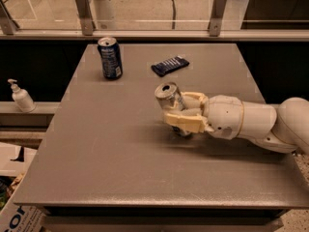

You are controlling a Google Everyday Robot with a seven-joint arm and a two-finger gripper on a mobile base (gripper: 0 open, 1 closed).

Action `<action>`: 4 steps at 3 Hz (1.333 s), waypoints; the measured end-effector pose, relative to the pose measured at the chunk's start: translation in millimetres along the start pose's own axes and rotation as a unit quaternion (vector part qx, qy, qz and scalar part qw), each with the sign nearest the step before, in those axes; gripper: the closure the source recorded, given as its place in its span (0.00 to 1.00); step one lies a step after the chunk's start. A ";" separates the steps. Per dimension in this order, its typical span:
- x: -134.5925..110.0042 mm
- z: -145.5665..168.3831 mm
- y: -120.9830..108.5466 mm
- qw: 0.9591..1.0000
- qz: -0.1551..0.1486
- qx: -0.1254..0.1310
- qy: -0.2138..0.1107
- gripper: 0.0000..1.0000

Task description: Place redbull can upright

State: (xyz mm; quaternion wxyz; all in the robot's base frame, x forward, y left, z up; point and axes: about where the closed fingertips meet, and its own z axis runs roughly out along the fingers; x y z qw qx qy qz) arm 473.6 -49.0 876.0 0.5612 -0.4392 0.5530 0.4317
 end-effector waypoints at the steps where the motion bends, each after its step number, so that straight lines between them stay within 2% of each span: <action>1: -0.6 -0.1 0.0 1.000 0.000 0.000 0.000 1.00; 3: 0.9 -6.5 -1.0 1.000 -0.003 0.005 0.003 1.00; 4: -9.1 -15.5 -12.9 0.999 -0.004 0.028 -0.029 1.00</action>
Offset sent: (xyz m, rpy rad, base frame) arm -0.0011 -0.0321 -0.0088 -0.0252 -0.0183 -0.0516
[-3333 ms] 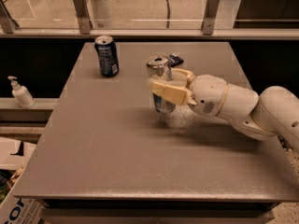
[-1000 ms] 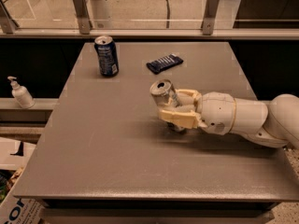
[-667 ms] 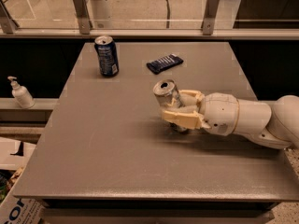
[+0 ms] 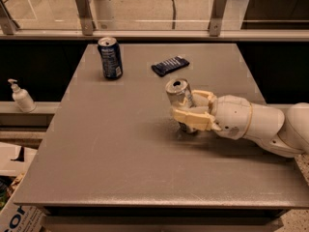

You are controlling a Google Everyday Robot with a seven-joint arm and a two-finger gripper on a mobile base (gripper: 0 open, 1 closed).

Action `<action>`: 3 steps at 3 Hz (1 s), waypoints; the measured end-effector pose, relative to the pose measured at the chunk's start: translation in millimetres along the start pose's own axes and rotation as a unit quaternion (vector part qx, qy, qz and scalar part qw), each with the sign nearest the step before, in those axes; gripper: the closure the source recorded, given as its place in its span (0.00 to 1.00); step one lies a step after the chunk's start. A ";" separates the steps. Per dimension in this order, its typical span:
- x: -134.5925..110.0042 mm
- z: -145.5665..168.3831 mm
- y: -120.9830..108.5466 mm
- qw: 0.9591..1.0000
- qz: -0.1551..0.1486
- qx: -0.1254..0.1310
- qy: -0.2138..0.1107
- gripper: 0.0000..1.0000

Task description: Place redbull can upright

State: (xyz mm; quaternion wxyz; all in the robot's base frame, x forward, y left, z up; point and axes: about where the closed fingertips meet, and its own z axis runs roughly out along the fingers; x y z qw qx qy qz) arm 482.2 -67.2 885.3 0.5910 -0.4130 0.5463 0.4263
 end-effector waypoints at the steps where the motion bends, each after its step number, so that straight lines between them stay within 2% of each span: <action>1: -17.8 -11.7 -15.7 0.998 0.005 0.029 -0.049 1.00; 2: -38.1 -14.7 -25.3 0.997 -0.003 0.036 -0.075 1.00; 3: -47.4 -18.2 -32.0 0.997 -0.013 0.033 -0.069 1.00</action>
Offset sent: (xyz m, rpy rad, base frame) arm 0.0283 -0.0377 0.0627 0.2020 -0.0860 -0.0941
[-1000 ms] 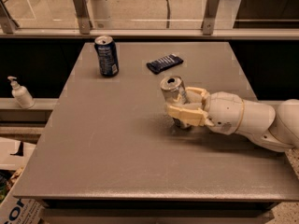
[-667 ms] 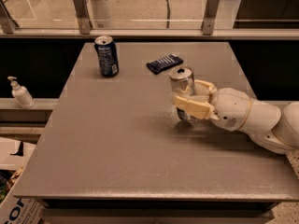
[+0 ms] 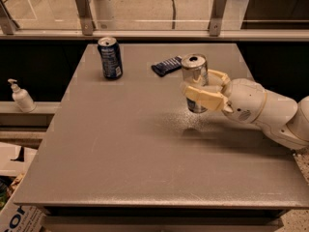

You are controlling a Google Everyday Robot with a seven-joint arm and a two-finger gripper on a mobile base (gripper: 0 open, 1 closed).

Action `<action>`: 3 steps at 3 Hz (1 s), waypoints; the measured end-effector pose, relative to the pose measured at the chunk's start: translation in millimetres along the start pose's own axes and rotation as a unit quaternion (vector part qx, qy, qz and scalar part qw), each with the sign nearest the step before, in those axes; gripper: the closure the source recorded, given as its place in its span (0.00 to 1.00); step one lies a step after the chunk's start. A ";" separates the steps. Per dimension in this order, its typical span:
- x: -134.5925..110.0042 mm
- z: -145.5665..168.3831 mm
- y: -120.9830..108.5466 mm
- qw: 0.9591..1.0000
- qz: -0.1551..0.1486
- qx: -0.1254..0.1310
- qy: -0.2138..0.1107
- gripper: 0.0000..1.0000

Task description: Place redbull can upright

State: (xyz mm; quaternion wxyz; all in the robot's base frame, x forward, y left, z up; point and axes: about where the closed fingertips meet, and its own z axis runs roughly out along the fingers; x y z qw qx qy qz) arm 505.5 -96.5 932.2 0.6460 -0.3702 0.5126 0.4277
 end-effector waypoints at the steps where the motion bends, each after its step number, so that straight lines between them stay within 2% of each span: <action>1: -2.0 -4.3 -4.3 1.000 -0.003 -0.010 0.015 1.00; 3: 8.7 -35.9 -5.3 0.999 0.009 -0.011 0.049 1.00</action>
Offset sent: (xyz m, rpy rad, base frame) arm -0.0083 -0.0388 -0.0200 -0.0982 0.0639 0.0208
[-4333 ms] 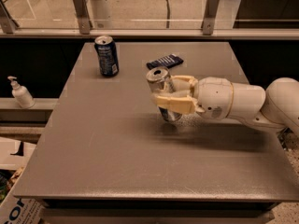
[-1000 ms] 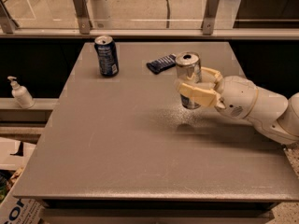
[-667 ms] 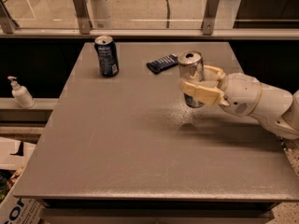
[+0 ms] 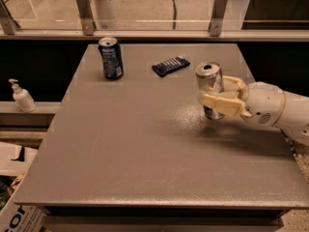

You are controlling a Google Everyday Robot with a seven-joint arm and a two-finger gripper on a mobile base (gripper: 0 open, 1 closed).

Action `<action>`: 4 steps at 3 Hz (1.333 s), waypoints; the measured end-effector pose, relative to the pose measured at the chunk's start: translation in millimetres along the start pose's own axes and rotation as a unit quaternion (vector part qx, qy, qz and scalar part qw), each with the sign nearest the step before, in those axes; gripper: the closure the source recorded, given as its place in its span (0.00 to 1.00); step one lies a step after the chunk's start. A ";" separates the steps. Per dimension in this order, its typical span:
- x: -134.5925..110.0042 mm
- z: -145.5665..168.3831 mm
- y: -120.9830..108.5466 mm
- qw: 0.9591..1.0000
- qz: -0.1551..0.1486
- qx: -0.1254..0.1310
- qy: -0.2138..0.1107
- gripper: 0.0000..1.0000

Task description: Place redbull can upright

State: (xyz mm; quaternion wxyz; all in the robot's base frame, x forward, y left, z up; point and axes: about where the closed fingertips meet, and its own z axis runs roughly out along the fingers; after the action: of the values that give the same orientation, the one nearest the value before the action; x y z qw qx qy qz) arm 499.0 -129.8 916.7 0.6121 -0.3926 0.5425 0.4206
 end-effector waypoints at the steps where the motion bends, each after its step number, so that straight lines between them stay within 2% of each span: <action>1: 7.7 -15.2 -0.3 1.000 0.007 0.003 0.010 1.00; 4: 38.2 -43.5 7.5 0.999 0.034 0.022 0.006 1.00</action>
Offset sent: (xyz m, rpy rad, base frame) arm -0.0147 -0.0423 -0.0342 -0.0111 0.0666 -0.0327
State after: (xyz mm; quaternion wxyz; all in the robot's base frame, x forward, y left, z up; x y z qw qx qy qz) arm 479.6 -164.6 874.0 0.6027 -0.3632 0.5682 0.4265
